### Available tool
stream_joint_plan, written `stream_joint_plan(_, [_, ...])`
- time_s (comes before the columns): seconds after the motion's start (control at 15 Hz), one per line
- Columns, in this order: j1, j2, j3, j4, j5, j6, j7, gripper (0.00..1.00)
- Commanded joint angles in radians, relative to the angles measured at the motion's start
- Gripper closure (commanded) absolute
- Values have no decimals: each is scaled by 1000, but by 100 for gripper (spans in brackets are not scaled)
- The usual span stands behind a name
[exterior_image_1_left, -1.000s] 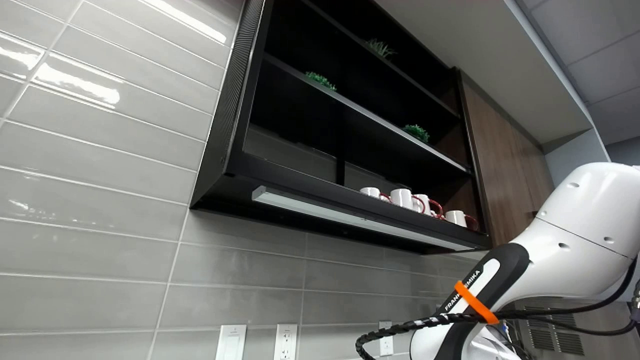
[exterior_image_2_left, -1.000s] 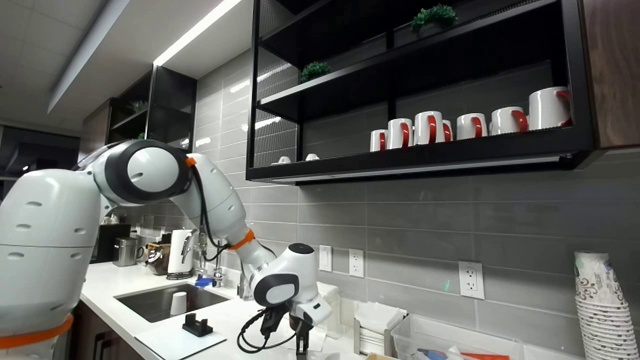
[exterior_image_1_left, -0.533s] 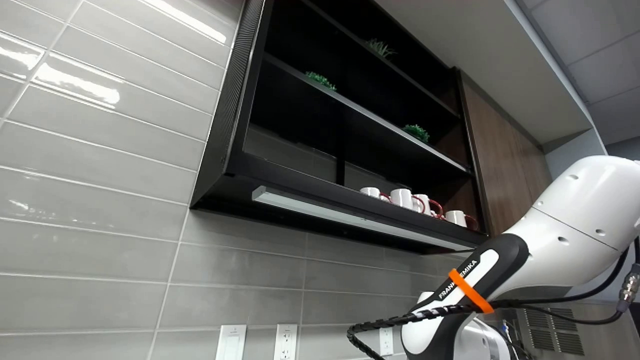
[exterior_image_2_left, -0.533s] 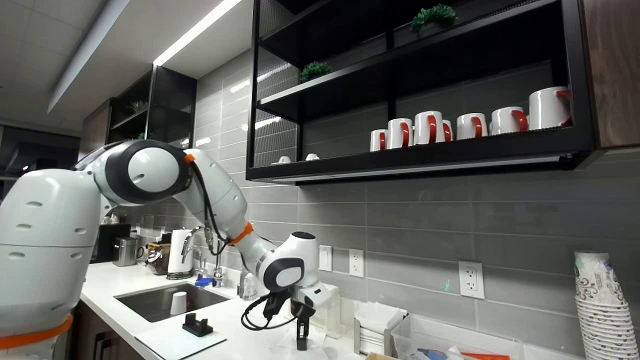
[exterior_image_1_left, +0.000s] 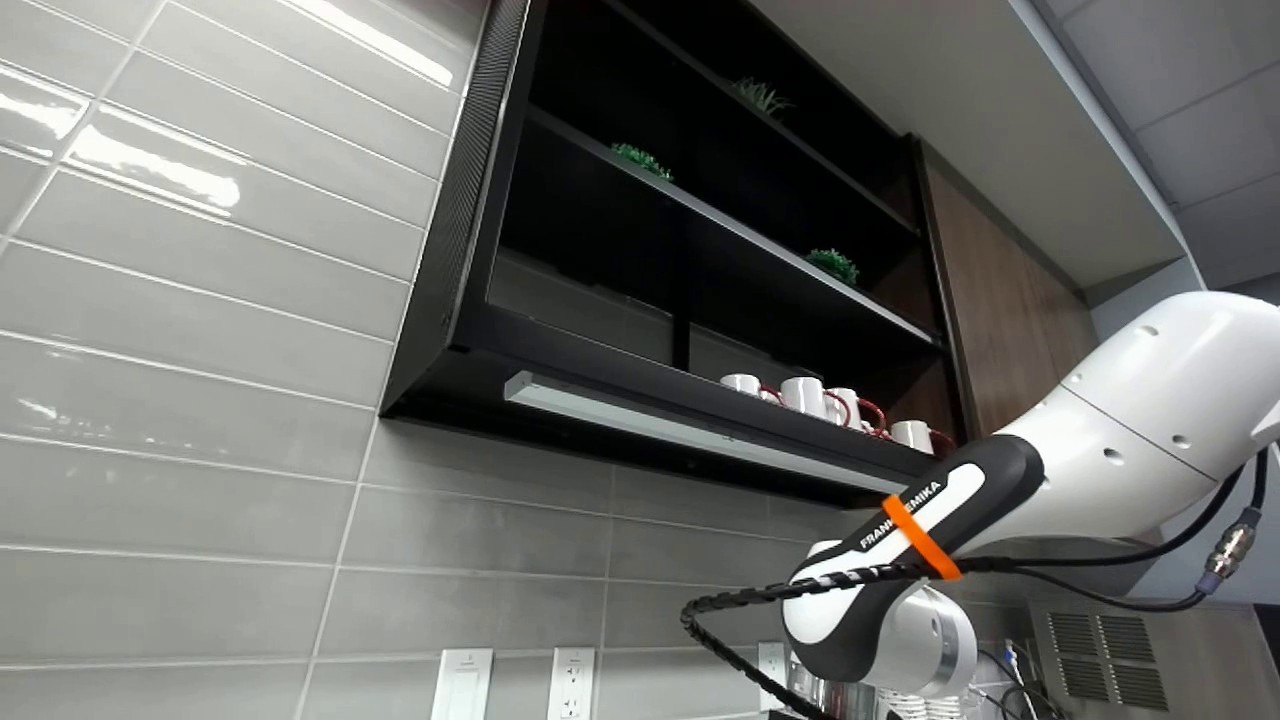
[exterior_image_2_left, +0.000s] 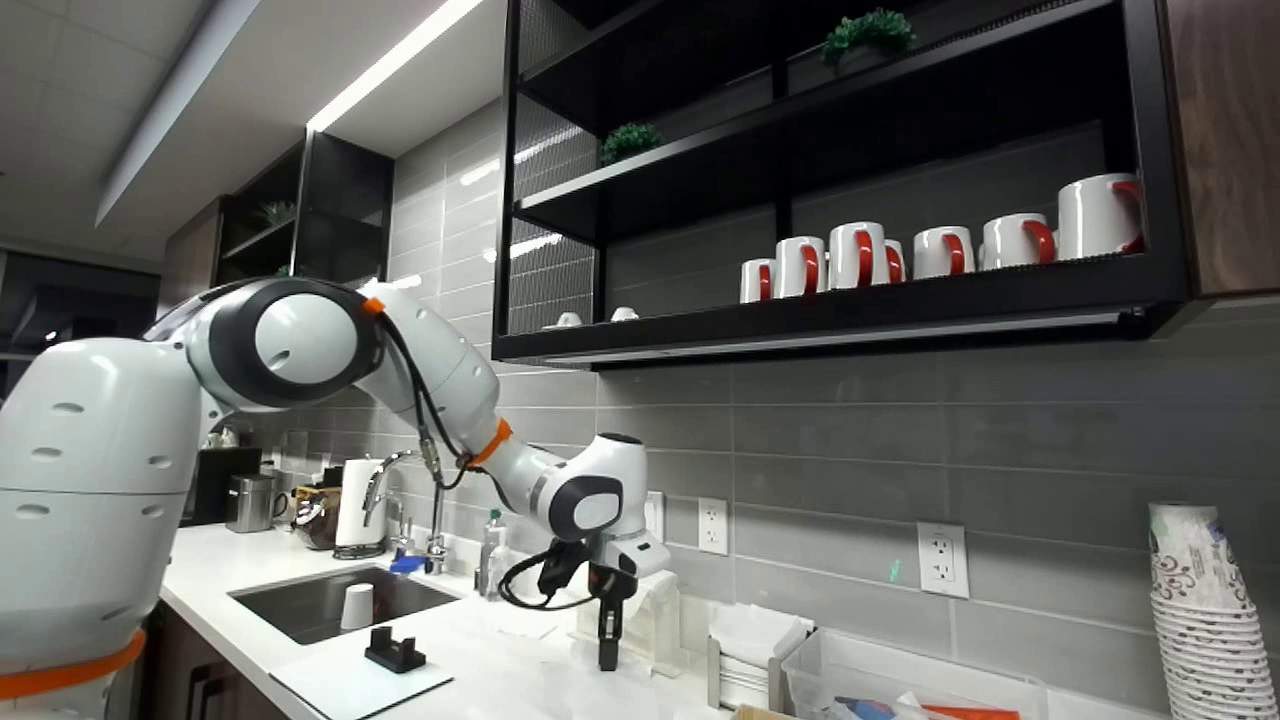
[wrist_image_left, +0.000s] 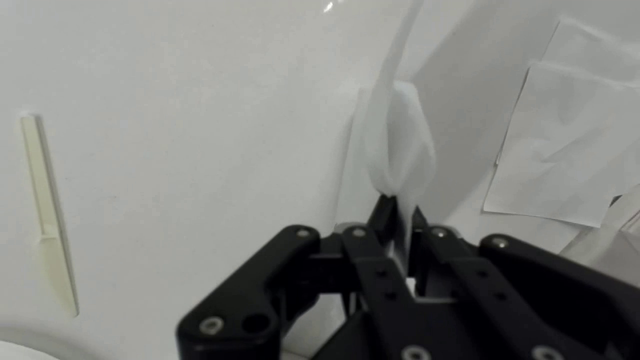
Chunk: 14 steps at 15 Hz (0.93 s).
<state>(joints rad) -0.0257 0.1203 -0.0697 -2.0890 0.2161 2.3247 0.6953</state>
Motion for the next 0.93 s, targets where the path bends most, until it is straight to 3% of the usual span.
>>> stream_joint_plan(0.0, [-4,-6,-5,40,-19,-88,18,98])
stream_joint_plan(0.87, [-36,-105,-37,38,-60,-218,87,98])
